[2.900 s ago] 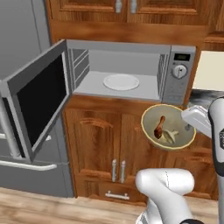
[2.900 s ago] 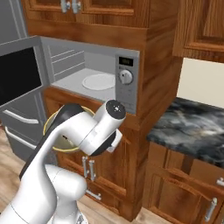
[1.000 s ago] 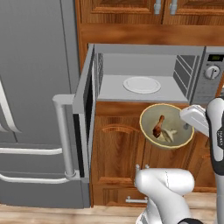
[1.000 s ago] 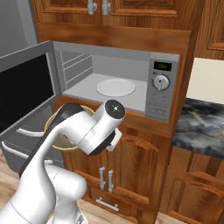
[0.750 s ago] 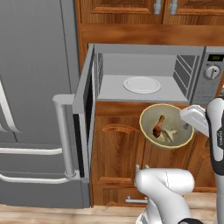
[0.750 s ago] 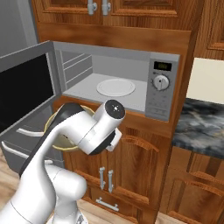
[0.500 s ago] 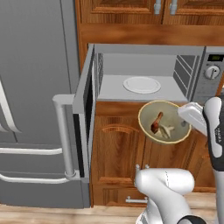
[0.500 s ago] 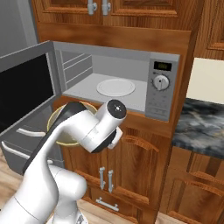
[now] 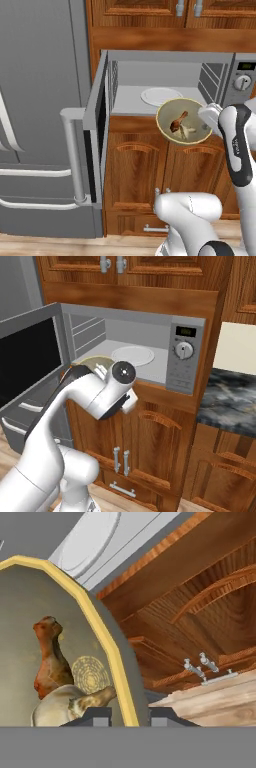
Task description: Place the bowl containing the chicken drumstick and mushroom in the microwave. Close the microwave door and press the start button to microwave the meal.
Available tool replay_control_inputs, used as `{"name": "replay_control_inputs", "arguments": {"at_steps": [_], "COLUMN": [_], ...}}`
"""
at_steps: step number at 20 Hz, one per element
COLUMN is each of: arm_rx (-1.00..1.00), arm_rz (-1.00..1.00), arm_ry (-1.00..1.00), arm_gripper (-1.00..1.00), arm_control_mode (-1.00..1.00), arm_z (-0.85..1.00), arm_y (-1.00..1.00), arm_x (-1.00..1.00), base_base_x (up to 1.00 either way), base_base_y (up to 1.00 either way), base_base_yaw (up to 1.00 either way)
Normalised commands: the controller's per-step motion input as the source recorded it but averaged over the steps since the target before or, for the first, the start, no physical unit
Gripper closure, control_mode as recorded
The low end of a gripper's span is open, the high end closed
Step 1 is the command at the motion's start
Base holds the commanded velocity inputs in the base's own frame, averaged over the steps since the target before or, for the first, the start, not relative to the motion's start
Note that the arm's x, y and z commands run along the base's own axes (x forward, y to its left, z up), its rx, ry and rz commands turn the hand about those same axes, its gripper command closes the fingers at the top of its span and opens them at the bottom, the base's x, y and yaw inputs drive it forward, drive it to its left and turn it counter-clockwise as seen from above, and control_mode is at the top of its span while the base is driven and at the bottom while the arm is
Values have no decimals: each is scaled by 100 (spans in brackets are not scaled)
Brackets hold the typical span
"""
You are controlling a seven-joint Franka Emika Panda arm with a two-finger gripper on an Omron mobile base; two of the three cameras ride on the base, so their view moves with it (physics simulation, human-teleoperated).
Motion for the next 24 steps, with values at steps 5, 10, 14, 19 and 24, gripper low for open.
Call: {"name": "replay_control_inputs", "arguments": {"at_steps": [5,10,14,19,24], "arm_rx": [1,15,23,23,18], "arm_rz": [-27,-29,-27,-16,-9], "arm_ry": [0,0,0,-3,-5], "arm_gripper": [100,100,100,100,100], "arm_control_mode": [-100,-100,-100,-100,-100], "arm_z": [6,0,1,14,10], "arm_y": [2,0,0,0,0], "arm_x": [37,19,18,26,39], "base_base_x": [0,0,0,0,0], "base_base_y": [0,0,0,0,0], "base_base_yaw": [0,0,0,0,0]}}
